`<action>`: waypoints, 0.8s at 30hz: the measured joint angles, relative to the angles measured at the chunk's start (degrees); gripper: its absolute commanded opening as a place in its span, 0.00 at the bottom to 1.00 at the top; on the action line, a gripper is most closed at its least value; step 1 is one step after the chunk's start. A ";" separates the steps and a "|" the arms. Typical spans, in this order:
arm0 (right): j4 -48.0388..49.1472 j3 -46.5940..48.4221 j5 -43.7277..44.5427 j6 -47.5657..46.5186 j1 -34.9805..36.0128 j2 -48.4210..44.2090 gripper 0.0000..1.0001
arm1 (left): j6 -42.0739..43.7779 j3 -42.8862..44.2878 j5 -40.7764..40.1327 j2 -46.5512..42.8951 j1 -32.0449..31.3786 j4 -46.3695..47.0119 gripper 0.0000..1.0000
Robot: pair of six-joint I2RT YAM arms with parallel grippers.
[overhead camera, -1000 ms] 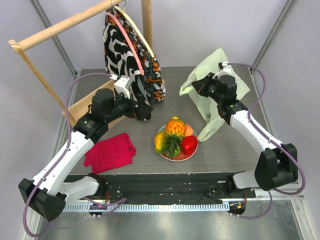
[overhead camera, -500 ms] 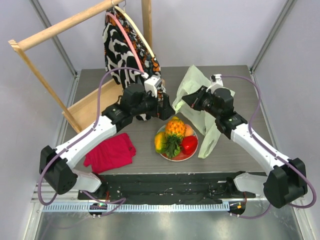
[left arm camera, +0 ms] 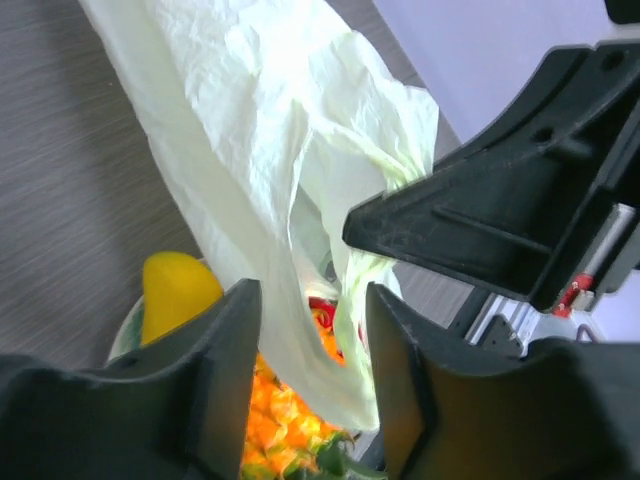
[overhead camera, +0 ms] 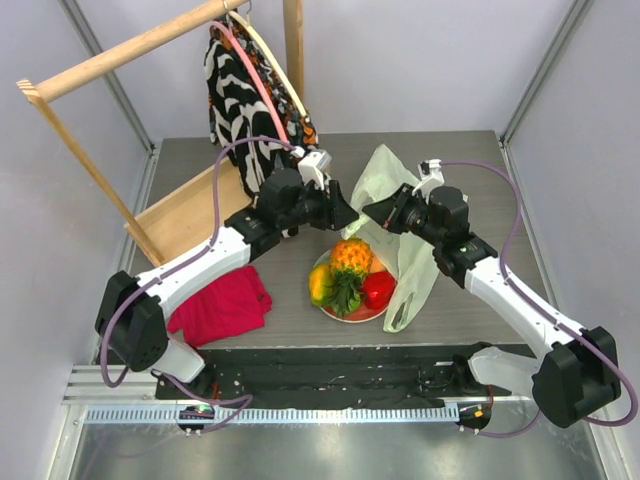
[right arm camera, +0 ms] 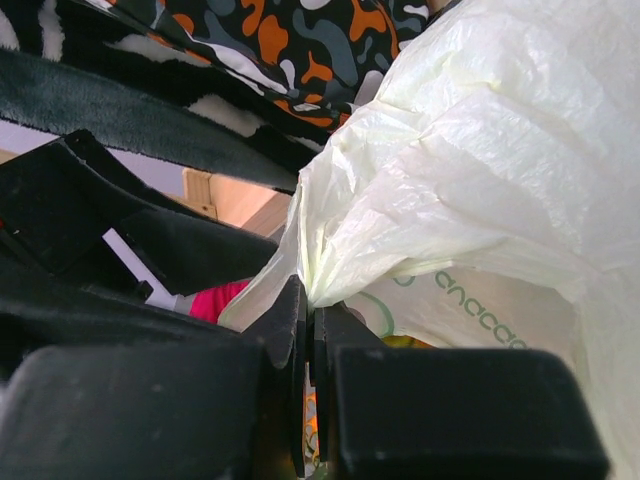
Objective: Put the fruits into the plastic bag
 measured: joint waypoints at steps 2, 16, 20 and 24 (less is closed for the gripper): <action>-0.76 -0.02 -0.13 -0.33 0.02 -0.35 0.10 | -1.22 -0.17 0.61 1.01 0.00 1.75 0.14; -12.50 1.66 3.02 -7.28 0.02 -7.04 0.54 | -7.76 -5.40 2.05 2.10 -0.04 9.27 0.00; -16.65 1.90 4.46 -10.51 0.02 -9.53 0.61 | -8.50 -6.95 0.22 1.01 -0.04 9.07 0.00; -22.12 2.54 7.72 -14.05 0.02 -15.37 0.69 | -8.74 -6.97 -1.18 0.28 -0.04 8.98 0.00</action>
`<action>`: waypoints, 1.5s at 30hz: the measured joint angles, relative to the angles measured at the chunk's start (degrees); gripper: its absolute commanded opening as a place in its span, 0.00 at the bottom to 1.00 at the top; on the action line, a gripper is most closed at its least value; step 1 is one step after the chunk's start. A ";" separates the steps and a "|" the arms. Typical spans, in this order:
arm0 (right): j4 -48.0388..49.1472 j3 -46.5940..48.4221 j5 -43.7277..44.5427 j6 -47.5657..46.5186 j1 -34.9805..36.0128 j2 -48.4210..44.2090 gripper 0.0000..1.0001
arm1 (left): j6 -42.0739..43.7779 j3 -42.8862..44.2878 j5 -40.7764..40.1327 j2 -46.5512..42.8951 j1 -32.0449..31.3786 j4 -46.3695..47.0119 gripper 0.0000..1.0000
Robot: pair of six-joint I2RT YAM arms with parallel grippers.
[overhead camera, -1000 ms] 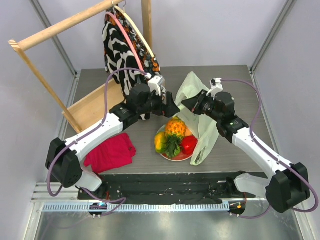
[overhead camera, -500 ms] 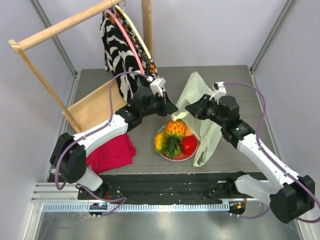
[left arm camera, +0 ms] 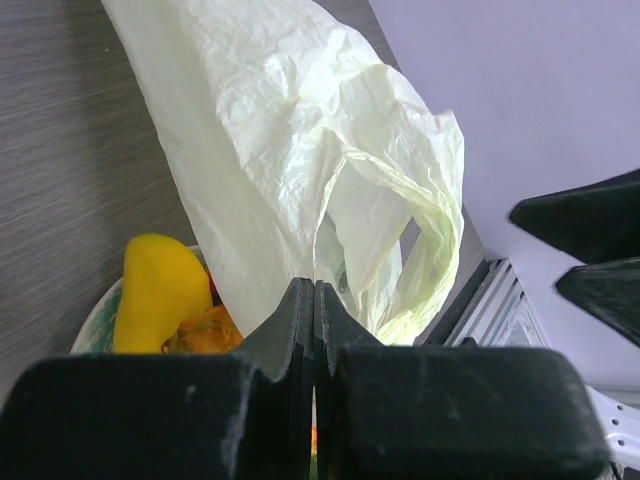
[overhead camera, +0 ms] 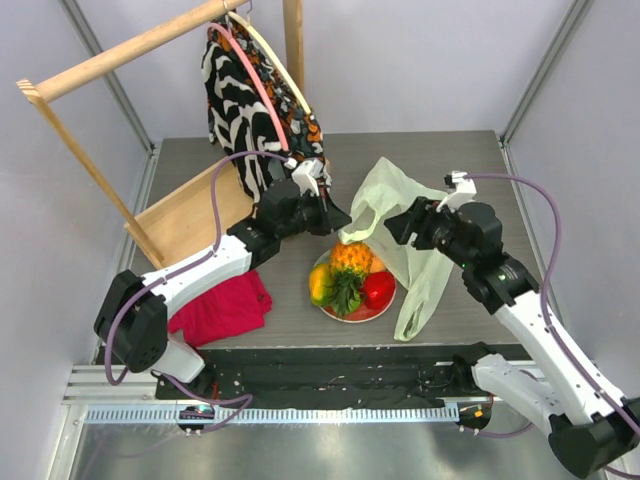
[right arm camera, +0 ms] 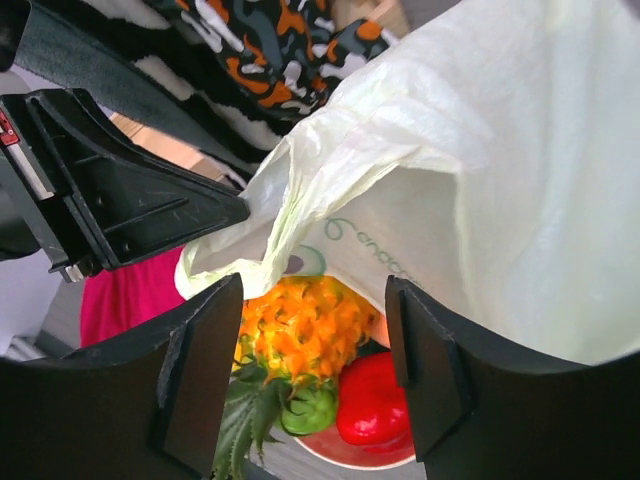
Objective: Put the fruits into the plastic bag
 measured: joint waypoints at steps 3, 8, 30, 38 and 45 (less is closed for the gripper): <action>-2.71 0.57 4.22 -1.66 0.00 -3.50 0.70 | -0.02 0.00 -0.87 -0.48 0.00 -0.09 0.00; -6.03 0.59 11.50 -2.84 0.00 -1.11 0.71 | 0.00 0.00 -1.81 -0.63 0.00 -0.37 0.00; -5.49 4.98 19.74 -10.49 0.00 20.83 0.01 | 1.07 0.83 -1.92 -1.07 0.02 -2.10 0.72; -11.54 25.31 27.21 -13.84 -0.83 22.67 0.01 | 5.84 0.63 -1.60 -8.31 0.02 -3.23 1.00; -19.04 37.22 29.55 -15.13 -3.43 27.21 0.01 | 9.38 -5.27 -6.43 -23.96 0.02 0.52 1.00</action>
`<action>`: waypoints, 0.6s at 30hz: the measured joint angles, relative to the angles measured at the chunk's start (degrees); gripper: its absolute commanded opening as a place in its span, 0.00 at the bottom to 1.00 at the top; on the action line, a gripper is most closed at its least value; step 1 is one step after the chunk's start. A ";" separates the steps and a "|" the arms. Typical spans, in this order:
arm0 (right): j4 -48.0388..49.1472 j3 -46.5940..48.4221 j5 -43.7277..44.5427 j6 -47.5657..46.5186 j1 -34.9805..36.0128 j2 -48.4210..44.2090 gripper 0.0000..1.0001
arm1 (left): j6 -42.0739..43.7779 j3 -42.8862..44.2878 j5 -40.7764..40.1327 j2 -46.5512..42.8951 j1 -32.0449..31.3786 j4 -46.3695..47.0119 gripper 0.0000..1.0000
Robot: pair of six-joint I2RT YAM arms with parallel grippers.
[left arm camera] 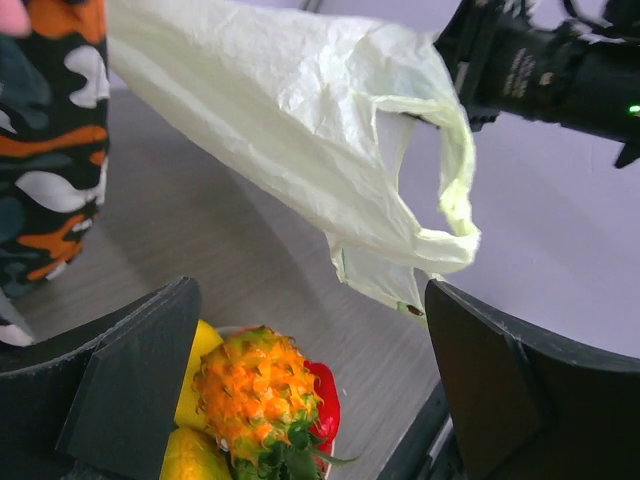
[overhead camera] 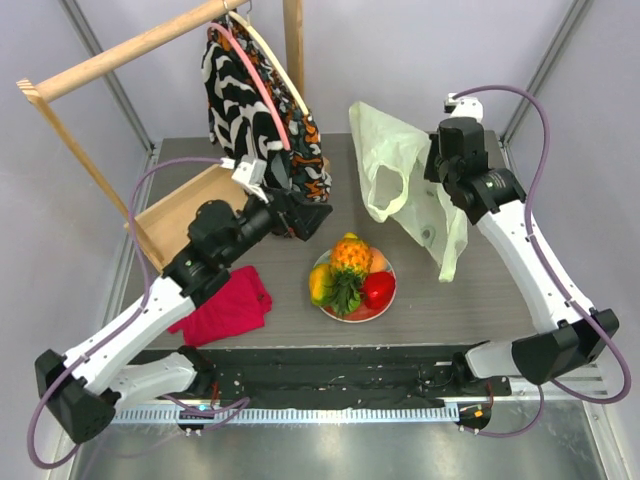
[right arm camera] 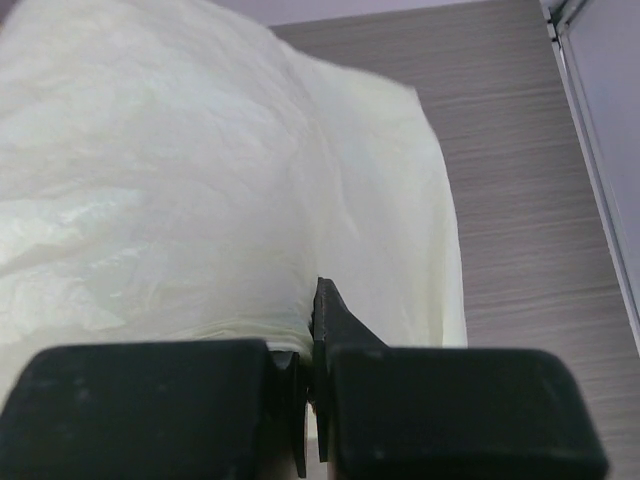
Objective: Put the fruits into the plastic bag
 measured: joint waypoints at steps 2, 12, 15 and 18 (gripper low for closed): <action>-2.56 1.84 -0.22 0.07 -0.28 1.16 0.01 | 0.83 -2.73 -0.46 -3.74 0.00 1.73 1.00; -7.87 10.23 -6.05 4.02 -0.35 2.73 0.01 | 1.66 -11.23 1.95 -1.95 -6.14 9.49 1.00; -8.17 10.54 -7.80 5.92 -0.50 2.29 0.01 | 2.73 -11.15 0.70 1.55 -10.19 10.34 1.00; -8.59 10.49 -9.11 7.56 -0.52 1.66 0.01 | 3.37 -10.86 -1.11 4.94 -12.72 10.60 1.00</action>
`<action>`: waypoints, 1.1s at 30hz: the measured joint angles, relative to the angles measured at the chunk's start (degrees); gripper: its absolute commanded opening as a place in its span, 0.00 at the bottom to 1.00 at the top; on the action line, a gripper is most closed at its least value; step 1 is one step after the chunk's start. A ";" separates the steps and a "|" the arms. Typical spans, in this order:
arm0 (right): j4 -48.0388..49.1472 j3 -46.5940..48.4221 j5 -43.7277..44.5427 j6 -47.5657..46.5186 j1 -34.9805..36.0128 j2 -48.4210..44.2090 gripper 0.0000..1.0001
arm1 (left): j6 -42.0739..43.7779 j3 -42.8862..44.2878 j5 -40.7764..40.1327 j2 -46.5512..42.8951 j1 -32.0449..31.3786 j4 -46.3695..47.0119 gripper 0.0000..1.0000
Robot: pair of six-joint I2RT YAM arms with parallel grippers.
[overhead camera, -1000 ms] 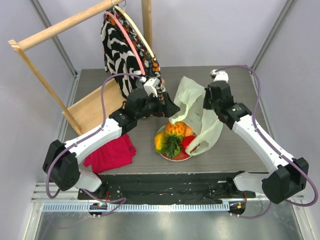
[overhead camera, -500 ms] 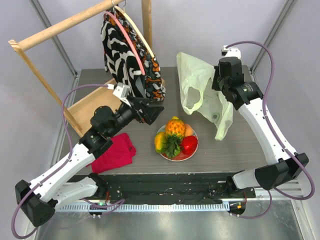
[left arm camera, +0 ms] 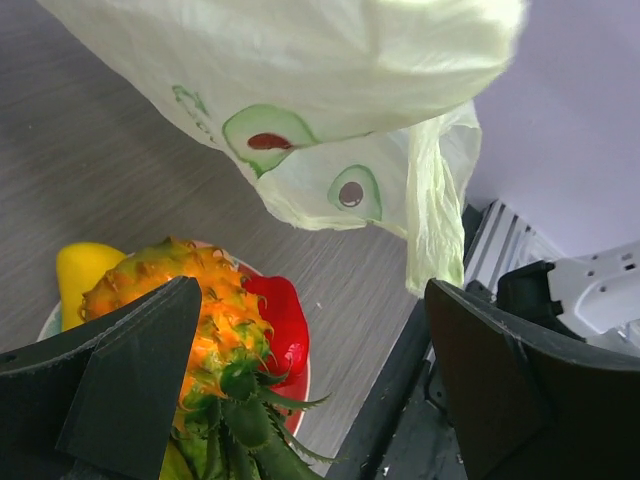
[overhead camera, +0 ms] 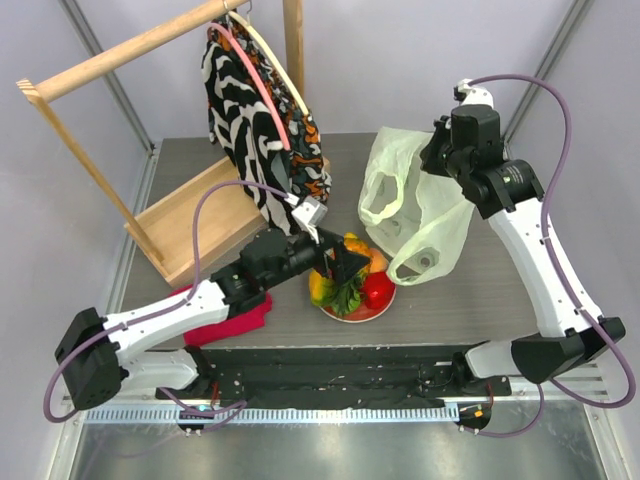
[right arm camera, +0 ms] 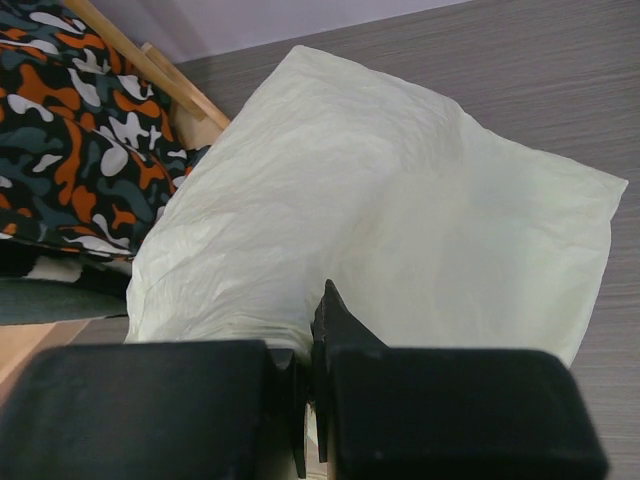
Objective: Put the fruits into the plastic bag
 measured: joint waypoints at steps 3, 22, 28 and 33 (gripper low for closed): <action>-0.09 -0.11 -1.64 1.53 -0.07 -1.14 0.01 | 0.44 0.48 -2.19 3.26 -1.38 0.59 1.00; 0.22 -1.55 -10.84 6.21 -0.09 -7.08 0.01 | -7.06 2.12 -14.36 17.09 -1.90 16.72 0.66; 0.44 -3.89 -10.73 5.88 -0.87 -8.02 0.01 | -8.87 2.40 -14.60 19.89 -1.90 23.56 0.05; -0.48 -4.94 -9.73 3.80 -6.99 -8.02 0.01 | -8.50 0.39 -18.16 17.97 -1.81 23.71 0.00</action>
